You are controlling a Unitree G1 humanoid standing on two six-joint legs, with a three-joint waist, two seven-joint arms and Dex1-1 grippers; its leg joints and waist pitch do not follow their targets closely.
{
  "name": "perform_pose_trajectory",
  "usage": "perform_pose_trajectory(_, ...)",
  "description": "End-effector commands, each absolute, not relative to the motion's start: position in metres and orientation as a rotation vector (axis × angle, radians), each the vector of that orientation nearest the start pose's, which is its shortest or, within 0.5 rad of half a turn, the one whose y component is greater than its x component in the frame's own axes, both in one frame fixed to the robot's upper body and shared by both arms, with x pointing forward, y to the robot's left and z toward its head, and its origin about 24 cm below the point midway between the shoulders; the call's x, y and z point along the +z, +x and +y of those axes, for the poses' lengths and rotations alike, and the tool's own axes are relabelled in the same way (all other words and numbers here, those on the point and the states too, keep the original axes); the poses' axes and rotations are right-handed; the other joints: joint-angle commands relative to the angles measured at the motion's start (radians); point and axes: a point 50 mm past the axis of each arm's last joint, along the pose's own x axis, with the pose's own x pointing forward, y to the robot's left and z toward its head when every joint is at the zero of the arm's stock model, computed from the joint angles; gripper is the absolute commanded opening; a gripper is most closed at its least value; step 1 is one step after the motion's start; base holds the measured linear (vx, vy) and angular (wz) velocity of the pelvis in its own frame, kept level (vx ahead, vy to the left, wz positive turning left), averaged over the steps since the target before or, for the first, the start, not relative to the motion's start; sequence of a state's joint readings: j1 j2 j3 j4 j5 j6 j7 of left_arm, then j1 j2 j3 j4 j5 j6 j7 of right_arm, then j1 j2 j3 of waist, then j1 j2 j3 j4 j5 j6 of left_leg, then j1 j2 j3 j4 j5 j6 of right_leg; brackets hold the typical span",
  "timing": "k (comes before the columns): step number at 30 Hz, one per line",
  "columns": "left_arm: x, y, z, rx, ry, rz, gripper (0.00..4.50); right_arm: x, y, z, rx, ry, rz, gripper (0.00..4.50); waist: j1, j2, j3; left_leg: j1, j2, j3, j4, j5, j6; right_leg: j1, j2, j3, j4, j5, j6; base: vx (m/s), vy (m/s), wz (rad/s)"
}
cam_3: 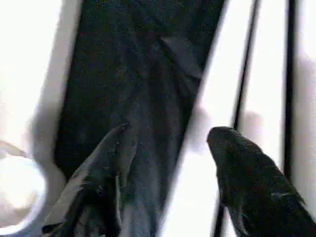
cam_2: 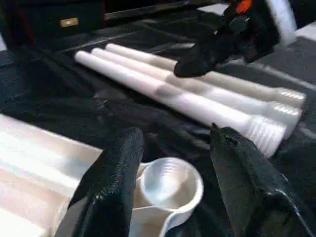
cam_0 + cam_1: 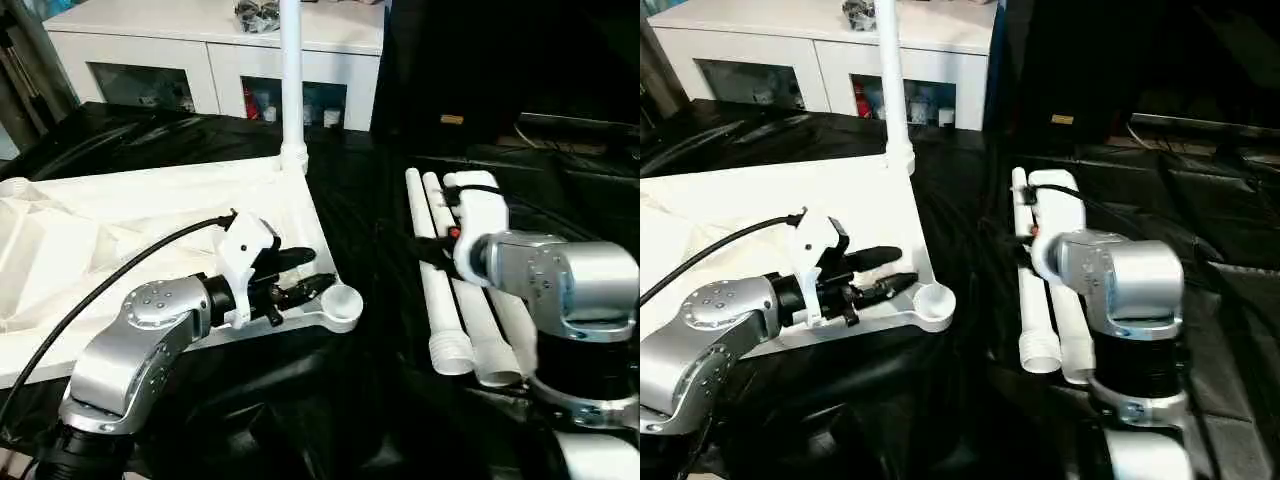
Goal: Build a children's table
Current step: Pick table leg
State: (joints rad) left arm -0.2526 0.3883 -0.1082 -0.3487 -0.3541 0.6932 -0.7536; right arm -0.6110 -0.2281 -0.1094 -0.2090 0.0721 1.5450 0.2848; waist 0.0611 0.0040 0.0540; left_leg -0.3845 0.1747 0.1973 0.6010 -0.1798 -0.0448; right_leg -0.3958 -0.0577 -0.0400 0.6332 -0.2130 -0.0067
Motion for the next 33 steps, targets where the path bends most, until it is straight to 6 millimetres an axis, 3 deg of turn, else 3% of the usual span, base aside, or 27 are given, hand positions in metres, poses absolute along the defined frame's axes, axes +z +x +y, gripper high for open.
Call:
perform_pose_trajectory(1,0.127,0.253,0.125,-1.03,0.07,0.189,2.9,0.132,0.297,-0.166,0.199,-0.035,0.742,3.01,-0.001,-0.003,-0.065,0.026,0.046,-0.025,-0.065,-0.066,-0.062,0.044,-0.067,0.052,-0.067,-0.063,-0.143,0.0,0.0,0.0)
perform_pose_trajectory(2,0.126,0.253,0.126,-1.028,0.077,0.191,2.99,0.132,0.297,-0.167,0.196,-0.039,0.746,3.13,-0.001,-0.003,-0.065,0.027,0.046,-0.025,-0.065,-0.068,-0.061,0.044,-0.067,0.052,-0.067,-0.064,-0.143,0.0,0.0,0.0)
perform_pose_trajectory(3,0.126,0.253,0.127,-1.026,0.082,0.194,3.11,0.132,0.297,-0.167,0.193,-0.042,0.749,3.24,-0.003,0.003,-0.065,0.028,0.045,-0.024,-0.064,-0.079,-0.062,0.042,-0.066,0.052,-0.07,-0.072,-0.142,0.0,0.0,0.0)
perform_pose_trajectory(6,0.124,0.252,0.129,-1.011,0.101,0.195,3.27,0.132,0.295,-0.169,0.169,-0.066,0.765,3.42,-0.008,0.003,-0.064,0.028,0.044,-0.026,-0.064,-0.099,-0.069,0.044,-0.066,0.053,-0.073,-0.101,-0.138,0.0,0.0,0.0)
perform_pose_trajectory(10,0.125,0.251,0.127,-1.042,0.111,0.201,3.27,0.124,0.292,-0.171,0.178,-0.032,0.797,3.42,-0.008,0.003,-0.062,0.03,0.046,-0.026,-0.065,-0.12,-0.075,0.041,-0.067,0.054,-0.077,-0.14,-0.134,0.0,0.0,0.0)
perform_pose_trajectory(16,0.125,0.246,0.125,-1.096,0.111,0.222,3.27,0.111,0.285,-0.17,0.227,0.019,0.843,3.42,-0.005,-0.001,-0.066,0.029,0.046,-0.026,-0.064,-0.089,-0.066,0.043,-0.066,0.053,-0.07,-0.087,-0.142,0.0,0.0,0.0)
perform_pose_trajectory(22,0.121,0.234,0.125,-1.191,0.076,0.288,3.27,0.102,0.283,-0.17,0.236,0.041,0.884,3.42,-0.005,0.0,-0.064,0.029,0.044,-0.024,-0.063,-0.095,-0.069,0.042,-0.067,0.052,-0.07,-0.109,-0.149,0.0,0.0,0.0)
perform_pose_trajectory(33,0.113,0.228,0.135,-1.218,0.149,0.374,3.27,0.081,0.272,-0.166,0.315,0.07,0.984,3.42,-0.005,-0.007,-0.062,0.029,0.045,-0.024,-0.065,-0.117,-0.067,0.038,-0.067,0.053,-0.076,-0.179,-0.12,0.0,0.0,0.0)
